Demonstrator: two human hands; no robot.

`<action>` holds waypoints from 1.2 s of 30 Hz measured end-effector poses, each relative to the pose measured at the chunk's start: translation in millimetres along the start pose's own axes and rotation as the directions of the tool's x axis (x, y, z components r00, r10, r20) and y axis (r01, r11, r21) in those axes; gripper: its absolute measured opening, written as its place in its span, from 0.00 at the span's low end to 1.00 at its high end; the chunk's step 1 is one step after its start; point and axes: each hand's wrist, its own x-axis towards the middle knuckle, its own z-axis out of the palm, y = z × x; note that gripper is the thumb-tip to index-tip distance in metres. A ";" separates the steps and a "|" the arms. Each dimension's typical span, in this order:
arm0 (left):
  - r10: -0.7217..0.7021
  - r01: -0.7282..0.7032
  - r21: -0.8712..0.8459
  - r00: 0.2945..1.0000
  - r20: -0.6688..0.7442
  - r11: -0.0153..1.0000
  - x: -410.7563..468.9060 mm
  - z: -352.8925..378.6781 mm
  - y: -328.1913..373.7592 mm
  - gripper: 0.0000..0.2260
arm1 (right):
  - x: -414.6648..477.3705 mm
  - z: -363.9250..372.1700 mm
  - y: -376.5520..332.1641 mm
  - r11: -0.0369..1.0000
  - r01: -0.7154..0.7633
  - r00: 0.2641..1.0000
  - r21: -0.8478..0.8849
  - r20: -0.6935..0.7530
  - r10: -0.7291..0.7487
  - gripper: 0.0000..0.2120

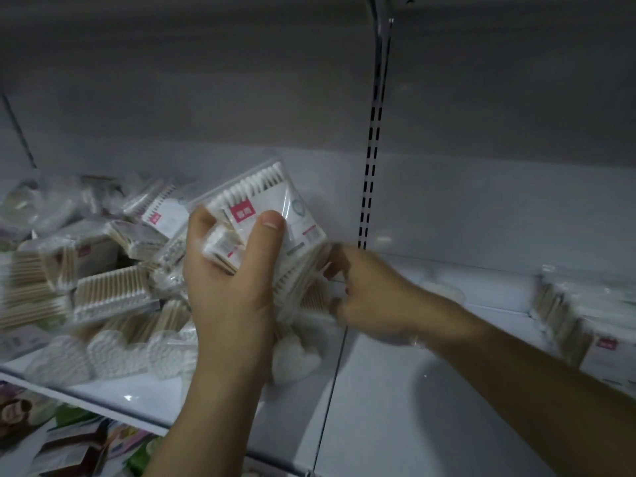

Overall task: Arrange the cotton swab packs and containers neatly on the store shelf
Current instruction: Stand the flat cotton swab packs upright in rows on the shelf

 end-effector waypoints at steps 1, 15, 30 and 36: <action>0.009 -0.009 0.003 1.000 -0.005 1.000 -0.1 -0.5 -0.1 0.08 | -0.5 6.9 7.5 0.990 0.033 0.995 -0.137 0.098 -0.020 0.30; -0.002 0.004 -0.042 0.999 0.039 0.999 -11.7 21.4 -0.7 0.13 | -76.0 -45.7 -27.0 0.999 -0.020 0.889 -0.043 -0.458 -0.002 0.19; -0.313 0.177 0.290 0.784 0.537 0.941 -89.5 111.0 -22.1 0.14 | -201.2 -195.7 18.9 0.766 -0.552 0.802 -0.331 -0.462 0.378 0.12; -0.436 0.260 0.363 0.682 0.587 0.895 -102.8 130.5 -34.6 0.14 | -208.8 -184.7 46.5 0.764 -0.518 0.846 -0.385 -0.365 0.390 0.10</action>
